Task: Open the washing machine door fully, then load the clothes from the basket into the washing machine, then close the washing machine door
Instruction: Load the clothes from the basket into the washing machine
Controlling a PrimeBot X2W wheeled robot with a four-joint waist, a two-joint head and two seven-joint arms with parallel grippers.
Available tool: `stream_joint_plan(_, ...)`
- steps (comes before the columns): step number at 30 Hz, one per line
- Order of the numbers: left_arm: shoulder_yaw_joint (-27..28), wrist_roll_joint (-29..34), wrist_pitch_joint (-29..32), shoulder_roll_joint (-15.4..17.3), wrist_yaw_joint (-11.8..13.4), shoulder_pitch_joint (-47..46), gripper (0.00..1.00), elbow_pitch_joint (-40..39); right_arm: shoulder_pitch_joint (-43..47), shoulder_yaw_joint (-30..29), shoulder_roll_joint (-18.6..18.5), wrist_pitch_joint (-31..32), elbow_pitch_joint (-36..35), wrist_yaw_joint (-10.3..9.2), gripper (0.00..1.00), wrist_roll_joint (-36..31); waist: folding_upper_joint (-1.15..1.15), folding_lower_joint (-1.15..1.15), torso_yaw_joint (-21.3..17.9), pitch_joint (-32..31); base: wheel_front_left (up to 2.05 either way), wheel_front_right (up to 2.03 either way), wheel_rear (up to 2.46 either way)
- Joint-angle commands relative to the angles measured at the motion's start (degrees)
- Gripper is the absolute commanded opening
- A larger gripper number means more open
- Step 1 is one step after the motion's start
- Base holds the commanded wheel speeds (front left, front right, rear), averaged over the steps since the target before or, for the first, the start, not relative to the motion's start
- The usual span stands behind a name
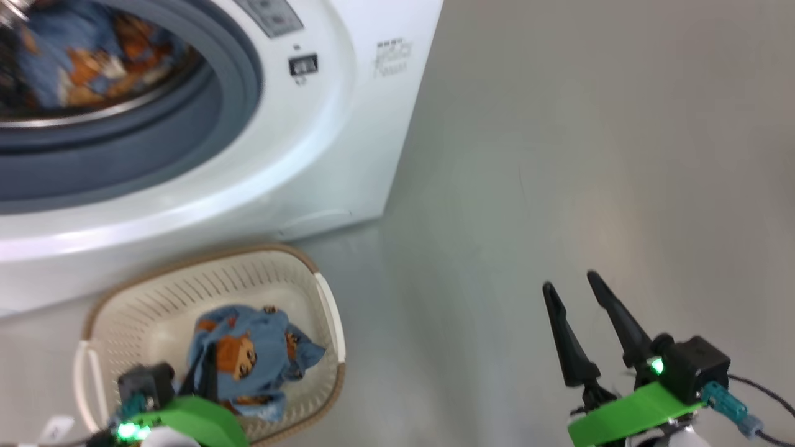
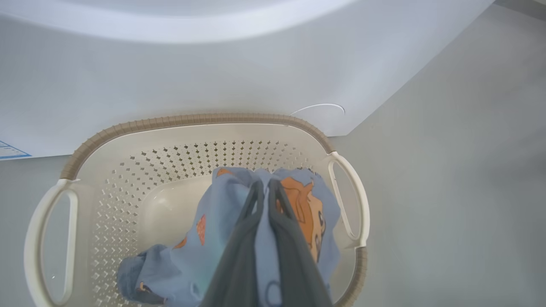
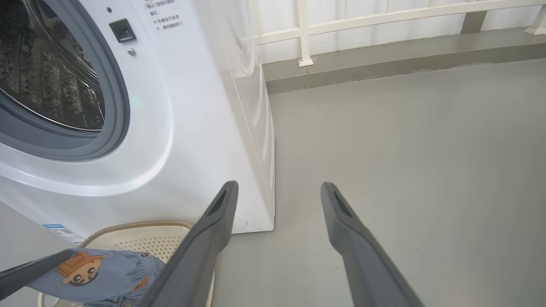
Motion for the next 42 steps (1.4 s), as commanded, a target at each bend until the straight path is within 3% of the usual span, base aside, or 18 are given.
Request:
stream_joint_plan(1,2.7,1.1,-0.6,0.0,0.7,3.5,0.0,-3.4,2.1,1.1,-1.0,-0.3,-0.6,0.16,1.0,-0.3,0.0,0.0,4.1,-9.8,0.0,0.0,0.0)
stream_joint_plan(10,5.5,4.6,-0.6,-2.4,2.4,13.0,0.0,-13.8,6.8,1.8,-2.7,-0.3,0.4,0.16,1.0,0.4,0.0,0.0,5.4,-17.9,0.0,0.0,0.0)
stream_joint_plan(26,8.6,8.3,-0.6,-3.8,5.9,22.9,0.0,-27.9,11.6,0.5,-4.6,-0.3,0.5,0.16,1.0,0.4,0.0,0.0,8.0,-26.9,0.0,0.0,0.0)
stream_joint_plan(42,7.5,8.9,-0.6,-3.9,7.4,26.3,0.0,-32.4,10.9,2.5,-6.5,-0.3,1.4,0.16,1.0,0.9,0.0,0.0,11.6,-30.4,0.0,0.0,0.0)
